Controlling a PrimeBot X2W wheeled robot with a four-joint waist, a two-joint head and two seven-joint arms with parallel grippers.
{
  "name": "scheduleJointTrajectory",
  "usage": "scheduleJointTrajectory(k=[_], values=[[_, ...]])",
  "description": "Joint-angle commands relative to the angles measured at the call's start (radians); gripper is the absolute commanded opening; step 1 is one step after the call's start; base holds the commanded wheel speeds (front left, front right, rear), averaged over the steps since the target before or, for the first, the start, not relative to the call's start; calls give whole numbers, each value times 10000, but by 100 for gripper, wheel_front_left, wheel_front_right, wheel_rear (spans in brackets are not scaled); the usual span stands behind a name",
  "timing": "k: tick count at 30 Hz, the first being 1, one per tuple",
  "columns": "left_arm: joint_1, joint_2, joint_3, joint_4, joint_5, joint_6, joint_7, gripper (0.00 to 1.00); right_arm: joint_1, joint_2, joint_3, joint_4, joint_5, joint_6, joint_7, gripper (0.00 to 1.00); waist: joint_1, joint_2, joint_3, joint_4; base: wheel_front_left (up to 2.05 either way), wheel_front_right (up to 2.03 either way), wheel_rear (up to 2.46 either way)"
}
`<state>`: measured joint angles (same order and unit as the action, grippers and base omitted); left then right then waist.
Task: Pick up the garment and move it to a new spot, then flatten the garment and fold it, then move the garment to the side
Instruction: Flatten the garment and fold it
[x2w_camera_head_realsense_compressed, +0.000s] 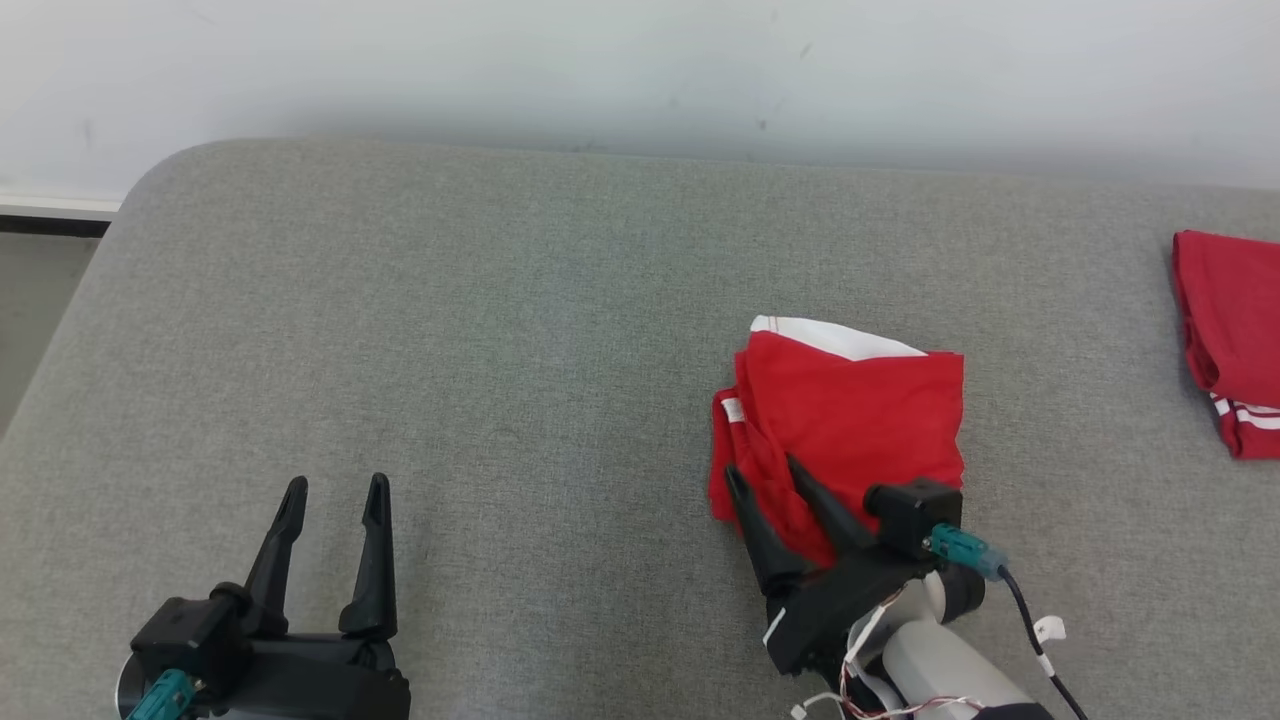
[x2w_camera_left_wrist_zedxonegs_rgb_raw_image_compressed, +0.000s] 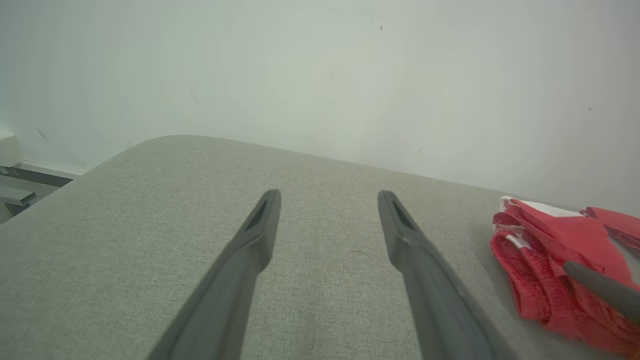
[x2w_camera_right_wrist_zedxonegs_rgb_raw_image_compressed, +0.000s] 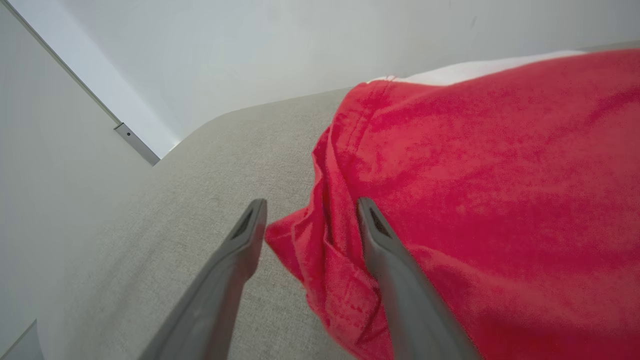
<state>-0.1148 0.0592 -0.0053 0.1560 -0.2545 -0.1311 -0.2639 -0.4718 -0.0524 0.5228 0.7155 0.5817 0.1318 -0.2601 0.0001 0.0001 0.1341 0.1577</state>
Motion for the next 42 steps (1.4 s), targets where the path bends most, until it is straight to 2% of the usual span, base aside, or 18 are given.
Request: scheduleJointTrajectory(k=[1, 8, 12, 13, 14, 15, 16, 17, 24, 32, 39, 42], values=[[-14, -18, 39, 23, -67, 9, 2, 100, -97, -1, -178, -269, -213, -28, -52, 100, -1, -1, -31, -53, 0, 0, 0], [126, -16, 135, 10, -14, 9, 2, 100, 712, -692, -1769, -2182, -853, -28, -55, 100, -1, -1, -151, -194, 0, 0, 0], [119, -24, 93, -30, 10, 9, 2, 100, 1069, -1090, -2702, -2471, -1236, -28, -57, 100, -1, -1, -137, -168, 0, 0, 0], [87, -24, 76, -39, 7, 9, 2, 100, 1084, -1114, -2913, -2448, -1312, -28, -55, 89, -1, -1, -109, -149, 0, 0, 0], [41, -26, 53, -42, -1, 9, 2, 100, 1100, -1136, -3092, -2369, -1377, -28, -55, 35, -1, -1, -77, -120, 0, 0, 0], [41, -26, 53, -42, -1, 9, 2, 100, 1100, -1136, -3092, -2369, -1377, -28, -55, 35, -1, -1, -77, -120, 0, 0, 0], [-8, -27, 33, -40, -11, 9, 2, 100, 1069, -1178, -3239, -2270, -1468, -28, -56, 8, -1, -1, -34, -82, 0, 0, 0], [-49, -22, 20, -35, -23, 9, 2, 100, 1014, -1220, -3338, -2109, -1586, -28, -54, 0, -1, -1, 4, -48, 0, 0, 0], [-260, 54, -189, 13, -92, 9, 2, 100, 312, -1131, -3720, -923, -2765, -28, -54, 0, -1, -1, 248, 330, 0, 0, 0], [-399, 42, -349, 122, -139, 9, 2, 100, -159, -402, -3801, 368, -3798, -28, -45, 0, -1, -1, 352, 819, 0, 0, 0], [-470, 24, -453, 195, -176, 9, 2, 100, -205, 2, -2835, 808, -3817, -28, -44, 0, -1, -1, 399, 1101, 0, 0, 0], [-449, 20, -476, 252, -168, 9, 4, 100, -72, 10, -1725, 527, -2852, -28, -42, 0, -1, -1, 346, 1128, 0, 0, 0]])
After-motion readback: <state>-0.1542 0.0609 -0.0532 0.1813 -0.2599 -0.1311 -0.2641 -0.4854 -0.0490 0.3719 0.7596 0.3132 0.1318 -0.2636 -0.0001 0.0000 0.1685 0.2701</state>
